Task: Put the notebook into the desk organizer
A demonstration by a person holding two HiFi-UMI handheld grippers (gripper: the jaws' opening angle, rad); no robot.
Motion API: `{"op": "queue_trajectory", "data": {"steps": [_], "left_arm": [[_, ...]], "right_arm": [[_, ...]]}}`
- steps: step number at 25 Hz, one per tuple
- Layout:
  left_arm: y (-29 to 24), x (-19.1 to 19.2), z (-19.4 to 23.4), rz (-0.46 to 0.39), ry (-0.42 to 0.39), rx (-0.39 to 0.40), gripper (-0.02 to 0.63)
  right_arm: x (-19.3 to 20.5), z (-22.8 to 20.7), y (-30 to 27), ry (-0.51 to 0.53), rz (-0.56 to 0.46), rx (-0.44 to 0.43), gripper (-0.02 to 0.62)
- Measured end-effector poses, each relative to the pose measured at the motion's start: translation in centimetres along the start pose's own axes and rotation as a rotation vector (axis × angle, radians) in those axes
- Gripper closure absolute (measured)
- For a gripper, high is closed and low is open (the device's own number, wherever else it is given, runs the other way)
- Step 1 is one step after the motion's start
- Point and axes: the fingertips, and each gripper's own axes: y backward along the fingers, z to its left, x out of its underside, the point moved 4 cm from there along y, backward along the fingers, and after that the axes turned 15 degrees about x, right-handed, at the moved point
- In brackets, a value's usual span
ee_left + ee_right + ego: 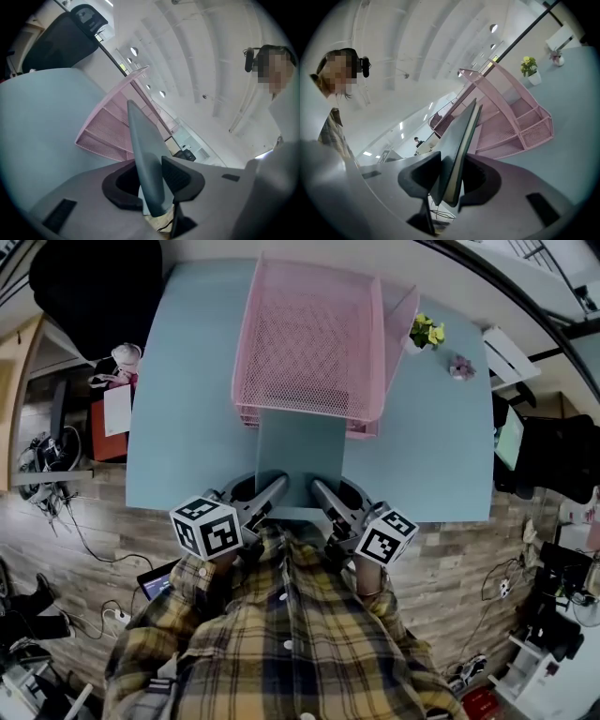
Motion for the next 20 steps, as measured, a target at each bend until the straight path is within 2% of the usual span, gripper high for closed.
{"op": "queue_trajectory", "data": {"steps": [20], "left_arm": [[-2.1,-2.4,4.1,-0.056,-0.007,-0.04,0.482]], "right_arm": [[-1.8,-2.7,-4.5,-0.029,0.023,0.027,0.477]]}}
